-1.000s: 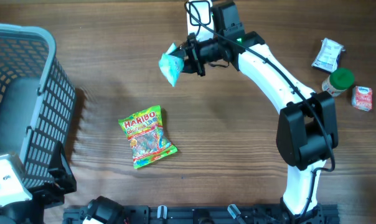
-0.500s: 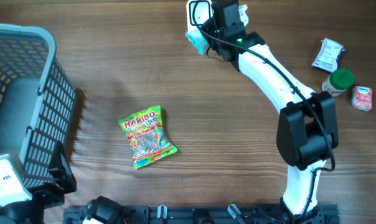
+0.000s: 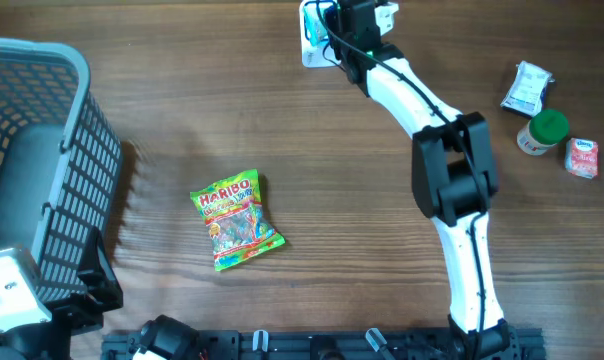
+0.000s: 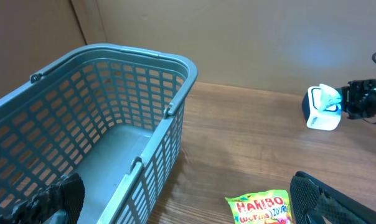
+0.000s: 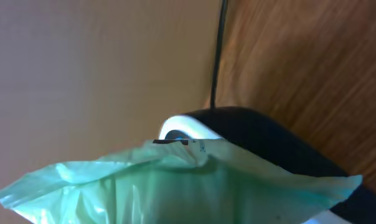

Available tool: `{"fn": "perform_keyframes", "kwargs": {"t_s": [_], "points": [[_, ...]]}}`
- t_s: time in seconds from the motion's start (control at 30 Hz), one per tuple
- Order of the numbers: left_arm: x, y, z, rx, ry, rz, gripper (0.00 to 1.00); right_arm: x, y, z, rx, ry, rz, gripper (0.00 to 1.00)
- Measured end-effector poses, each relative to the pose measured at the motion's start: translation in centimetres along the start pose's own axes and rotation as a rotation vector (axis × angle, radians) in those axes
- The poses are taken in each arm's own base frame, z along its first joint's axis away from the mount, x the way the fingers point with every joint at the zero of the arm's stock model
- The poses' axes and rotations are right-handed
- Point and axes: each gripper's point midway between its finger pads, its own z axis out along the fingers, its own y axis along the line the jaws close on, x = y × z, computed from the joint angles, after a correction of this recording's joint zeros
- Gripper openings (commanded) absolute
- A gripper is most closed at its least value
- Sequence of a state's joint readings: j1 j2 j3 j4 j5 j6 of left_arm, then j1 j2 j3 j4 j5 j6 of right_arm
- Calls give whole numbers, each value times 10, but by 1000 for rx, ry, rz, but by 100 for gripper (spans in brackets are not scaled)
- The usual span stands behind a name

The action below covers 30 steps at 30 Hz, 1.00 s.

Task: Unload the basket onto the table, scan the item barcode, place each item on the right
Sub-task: 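Carry the mint-green pack right and drop it beside the green jar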

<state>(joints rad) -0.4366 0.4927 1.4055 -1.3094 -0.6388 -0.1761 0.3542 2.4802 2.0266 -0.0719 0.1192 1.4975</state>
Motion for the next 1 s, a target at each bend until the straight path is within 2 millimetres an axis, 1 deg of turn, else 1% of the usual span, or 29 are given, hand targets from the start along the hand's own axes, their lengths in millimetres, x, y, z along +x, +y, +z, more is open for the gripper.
{"fn": "perform_keyframes", "kwargs": {"t_s": [0.03,0.17,0.2,0.27,0.3,0.37,0.4,0.47,0.5,0.53,0.57,0.6,0.63,0.67,0.73,0.77,0.8,0.83,0.9,0.93,1.0], "points": [[0,0,0,0,0,0,100,0,1,4,-1,6,32,5],[0,0,0,0,0,0,100,0,13,1,-6,24,106,5],[0,0,0,0,0,0,100,-1,10,0,20,30,111,5],[0,0,0,0,0,0,100,-4,-2,-6,117,61,123,5],[0,0,0,0,0,0,100,-8,-7,-12,168,76,132,5],[0,0,0,0,0,0,100,-23,-8,-25,248,98,153,5],[0,0,0,0,0,0,100,-35,-8,-34,286,103,165,5],[0,0,0,0,0,0,100,-72,-7,-57,352,97,186,5],[0,0,0,0,0,0,100,-102,-12,-76,404,78,199,5],[0,0,0,0,1,0,100,-121,-18,-91,444,63,206,5],[0,0,0,0,0,0,100,-152,-27,-117,503,34,219,4],[0,0,0,0,0,0,100,-173,-30,-130,521,11,230,5],[0,0,0,0,0,0,100,-199,-40,-149,563,-20,250,5],[0,0,0,0,0,0,100,-219,-50,-164,602,-52,272,5],[0,0,0,0,1,0,100,-269,-85,-200,711,-161,357,5],[0,0,0,0,0,0,100,-286,-105,-219,786,-222,414,5],[0,0,0,0,0,0,100,-299,-120,-235,842,-286,471,5],[0,0,0,0,0,0,100,-307,-131,-249,887,-342,518,4],[0,0,0,0,0,0,100,-313,-146,-271,967,-443,599,5],[0,0,0,0,0,0,100,-316,-150,-278,986,-502,625,5],[0,0,0,0,0,0,100,-320,-149,-281,981,-572,636,5]]}}
